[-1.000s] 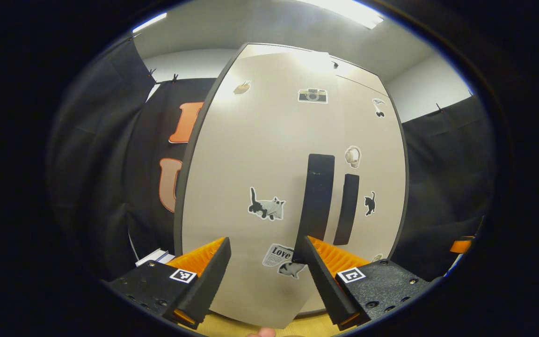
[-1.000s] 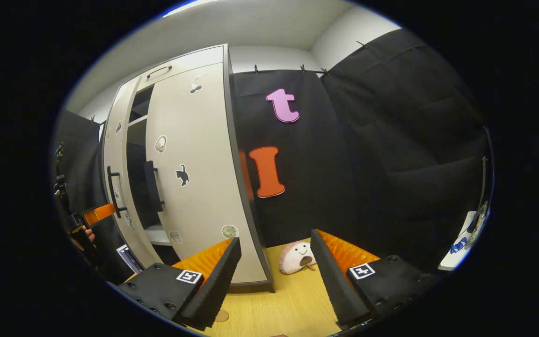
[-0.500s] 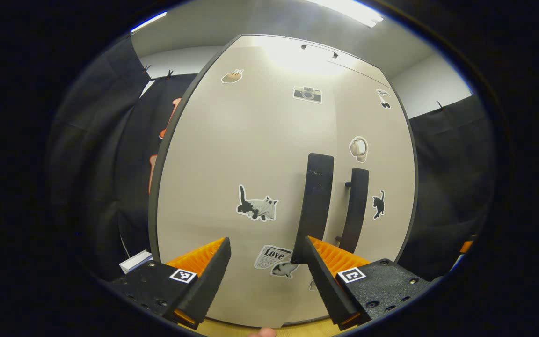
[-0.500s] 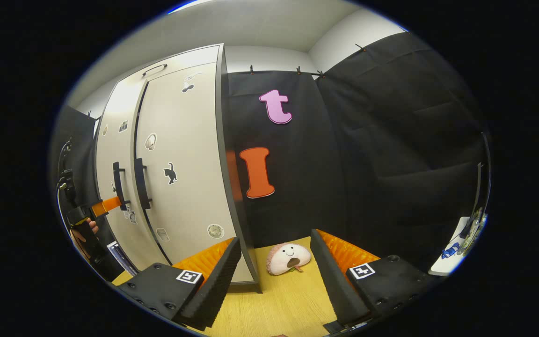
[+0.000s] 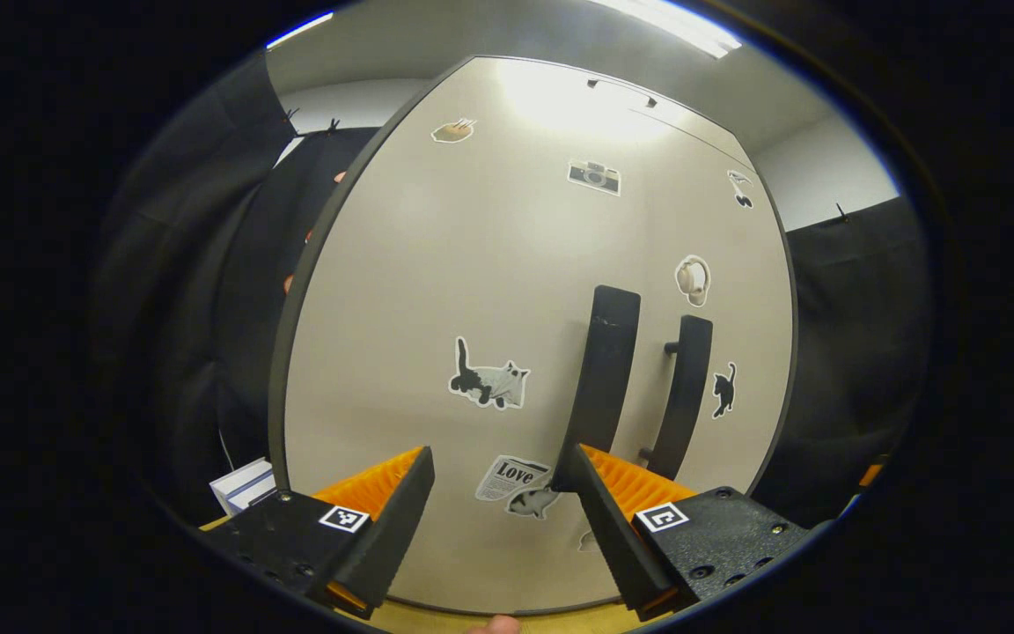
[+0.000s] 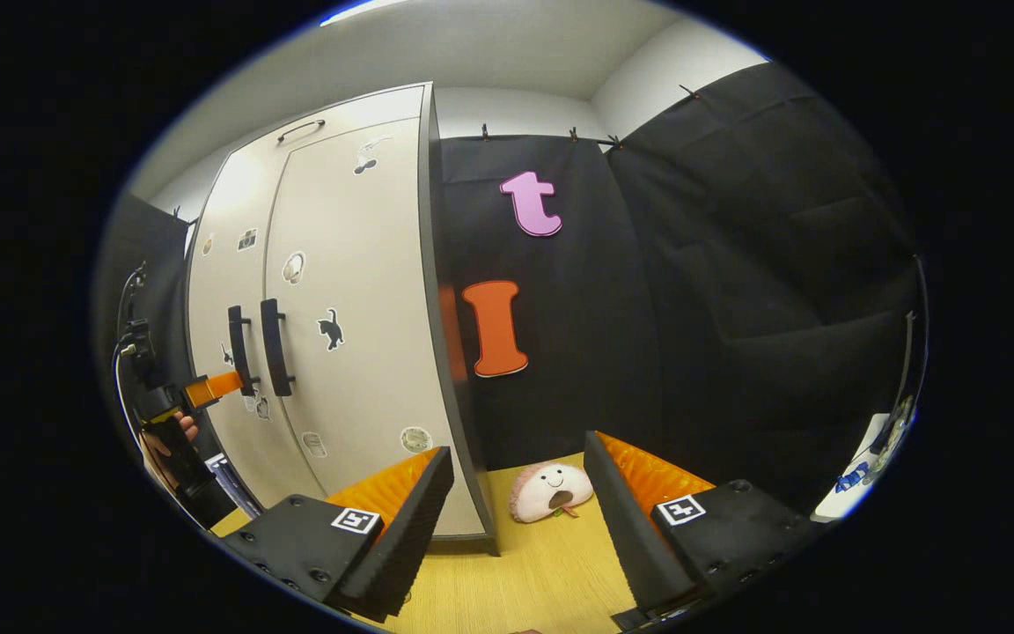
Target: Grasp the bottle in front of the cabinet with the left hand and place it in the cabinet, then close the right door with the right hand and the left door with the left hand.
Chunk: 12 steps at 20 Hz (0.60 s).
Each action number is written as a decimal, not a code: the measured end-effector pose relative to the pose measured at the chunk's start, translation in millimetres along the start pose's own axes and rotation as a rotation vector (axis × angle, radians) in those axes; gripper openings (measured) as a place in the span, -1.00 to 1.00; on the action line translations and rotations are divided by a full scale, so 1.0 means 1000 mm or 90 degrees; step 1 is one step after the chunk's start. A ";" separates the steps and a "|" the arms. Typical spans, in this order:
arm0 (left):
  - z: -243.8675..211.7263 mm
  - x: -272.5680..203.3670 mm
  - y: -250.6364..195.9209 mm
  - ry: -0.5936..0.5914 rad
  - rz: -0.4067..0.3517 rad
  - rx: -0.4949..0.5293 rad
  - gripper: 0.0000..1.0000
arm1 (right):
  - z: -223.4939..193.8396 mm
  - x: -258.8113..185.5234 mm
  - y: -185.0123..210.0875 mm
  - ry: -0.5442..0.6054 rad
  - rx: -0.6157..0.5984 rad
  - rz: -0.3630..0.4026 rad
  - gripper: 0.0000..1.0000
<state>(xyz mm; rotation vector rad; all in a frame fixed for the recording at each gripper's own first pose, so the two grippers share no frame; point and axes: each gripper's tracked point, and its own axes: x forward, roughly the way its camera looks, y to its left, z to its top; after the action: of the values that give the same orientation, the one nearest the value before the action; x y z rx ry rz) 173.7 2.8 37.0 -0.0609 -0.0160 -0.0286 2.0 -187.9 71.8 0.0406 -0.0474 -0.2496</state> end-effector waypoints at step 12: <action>0.032 -0.095 0.024 -0.041 0.047 0.022 0.90 | -0.026 0.001 0.052 0.034 0.001 0.094 0.96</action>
<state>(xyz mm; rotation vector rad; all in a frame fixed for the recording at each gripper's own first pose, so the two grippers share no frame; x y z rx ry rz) 79.4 31.0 66.0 -0.0271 -0.0779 0.0482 17.1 -137.0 48.1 0.0446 0.0033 -0.1006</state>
